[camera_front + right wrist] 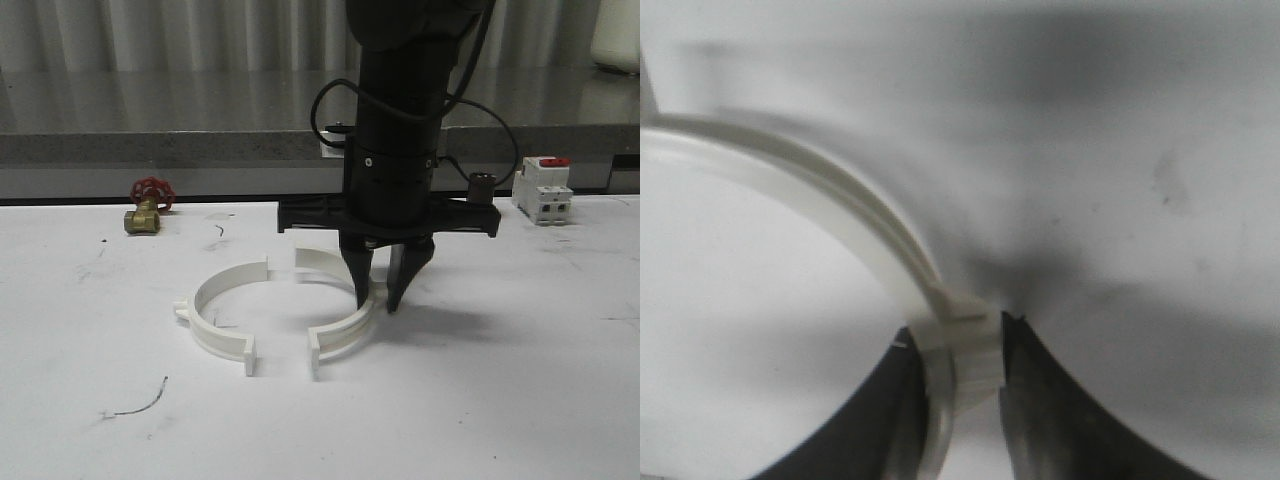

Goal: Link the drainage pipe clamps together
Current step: 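Lower the half-ring so its tabs meet the placed half's tabs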

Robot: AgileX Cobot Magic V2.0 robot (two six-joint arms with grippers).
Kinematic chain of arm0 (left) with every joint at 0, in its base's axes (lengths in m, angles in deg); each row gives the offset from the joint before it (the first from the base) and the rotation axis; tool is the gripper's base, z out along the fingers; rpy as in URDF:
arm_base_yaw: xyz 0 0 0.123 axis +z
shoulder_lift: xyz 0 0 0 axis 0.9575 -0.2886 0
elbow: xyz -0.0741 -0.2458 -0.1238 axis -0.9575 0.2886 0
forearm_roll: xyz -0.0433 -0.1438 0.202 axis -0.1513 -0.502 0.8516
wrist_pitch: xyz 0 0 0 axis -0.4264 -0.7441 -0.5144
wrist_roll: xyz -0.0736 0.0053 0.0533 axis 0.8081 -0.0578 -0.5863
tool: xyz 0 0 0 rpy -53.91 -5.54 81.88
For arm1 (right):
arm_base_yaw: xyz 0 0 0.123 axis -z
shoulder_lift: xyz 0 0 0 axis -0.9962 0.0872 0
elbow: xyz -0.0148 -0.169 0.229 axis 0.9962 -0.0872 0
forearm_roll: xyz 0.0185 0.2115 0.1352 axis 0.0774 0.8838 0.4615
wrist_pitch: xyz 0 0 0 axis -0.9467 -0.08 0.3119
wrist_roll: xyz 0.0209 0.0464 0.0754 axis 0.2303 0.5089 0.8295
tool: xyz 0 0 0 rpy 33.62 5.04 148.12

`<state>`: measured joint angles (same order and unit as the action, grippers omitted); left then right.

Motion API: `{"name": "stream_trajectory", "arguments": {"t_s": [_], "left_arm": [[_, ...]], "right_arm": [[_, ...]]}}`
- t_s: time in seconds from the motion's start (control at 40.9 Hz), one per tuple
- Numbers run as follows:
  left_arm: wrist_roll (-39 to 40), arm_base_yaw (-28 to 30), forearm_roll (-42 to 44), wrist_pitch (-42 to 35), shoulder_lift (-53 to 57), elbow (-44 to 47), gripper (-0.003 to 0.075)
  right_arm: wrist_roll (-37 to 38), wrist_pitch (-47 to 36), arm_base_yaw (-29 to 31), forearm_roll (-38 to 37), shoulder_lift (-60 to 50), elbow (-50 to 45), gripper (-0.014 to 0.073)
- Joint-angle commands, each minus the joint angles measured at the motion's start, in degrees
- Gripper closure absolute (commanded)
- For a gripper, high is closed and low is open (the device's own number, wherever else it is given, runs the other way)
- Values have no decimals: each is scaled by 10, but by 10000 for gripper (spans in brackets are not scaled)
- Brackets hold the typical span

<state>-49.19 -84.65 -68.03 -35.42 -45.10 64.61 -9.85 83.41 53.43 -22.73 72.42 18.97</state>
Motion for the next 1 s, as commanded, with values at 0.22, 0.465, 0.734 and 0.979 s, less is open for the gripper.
{"name": "stream_trajectory", "arguments": {"t_s": [0.22,0.465,0.734,0.979], "left_arm": [[1,0,2,-44,-4,-15,741],[1,0,2,-44,-4,-15,741],[1,0,2,-44,-4,-15,741],[1,0,2,-44,-4,-15,741]], "right_arm": [[24,-21,-14,-5,-19,17,432],[24,-37,-17,11,-14,17,432],[24,-47,-17,24,-14,17,432],[25,-63,-17,43,-13,17,432]]}}
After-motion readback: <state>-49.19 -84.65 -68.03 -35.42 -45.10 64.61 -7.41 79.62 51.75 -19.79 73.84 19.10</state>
